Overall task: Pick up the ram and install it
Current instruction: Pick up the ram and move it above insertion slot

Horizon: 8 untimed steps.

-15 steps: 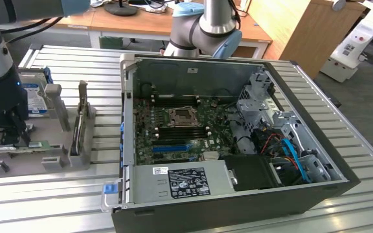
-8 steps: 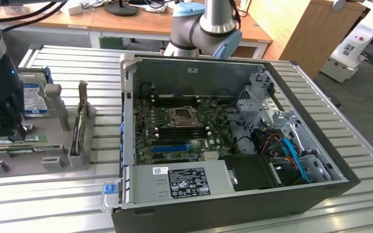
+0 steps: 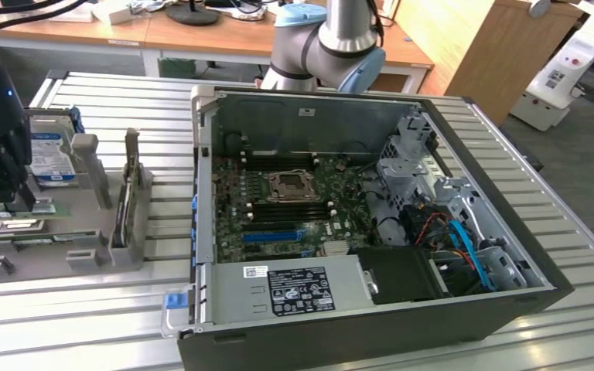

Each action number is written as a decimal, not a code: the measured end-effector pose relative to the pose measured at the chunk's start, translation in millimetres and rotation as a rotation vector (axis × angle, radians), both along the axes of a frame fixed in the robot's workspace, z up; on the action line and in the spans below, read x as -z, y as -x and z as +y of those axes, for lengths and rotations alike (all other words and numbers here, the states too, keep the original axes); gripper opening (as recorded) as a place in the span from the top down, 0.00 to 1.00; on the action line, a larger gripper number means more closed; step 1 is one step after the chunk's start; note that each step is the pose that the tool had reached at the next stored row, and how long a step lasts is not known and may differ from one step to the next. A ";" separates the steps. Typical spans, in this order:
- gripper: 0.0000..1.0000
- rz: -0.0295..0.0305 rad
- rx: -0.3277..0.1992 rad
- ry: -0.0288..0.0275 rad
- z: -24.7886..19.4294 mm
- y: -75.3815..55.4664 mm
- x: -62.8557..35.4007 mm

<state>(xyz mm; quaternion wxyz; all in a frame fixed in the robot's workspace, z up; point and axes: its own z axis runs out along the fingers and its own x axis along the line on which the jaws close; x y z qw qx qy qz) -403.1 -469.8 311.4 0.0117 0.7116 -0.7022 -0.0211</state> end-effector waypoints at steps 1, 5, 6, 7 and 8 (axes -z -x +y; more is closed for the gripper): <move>0.88 -0.0001 0.000 0.0000 0.0 0.0 -2.6; 0.88 -0.0001 0.000 0.0001 0.0 0.0 -12.6; 0.88 -0.0001 0.000 0.0001 0.0 0.0 -14.7; 0.88 -0.0001 0.000 0.0001 0.0 0.0 -16.8; 0.88 -0.0001 0.000 0.0001 0.0 -0.1 -19.0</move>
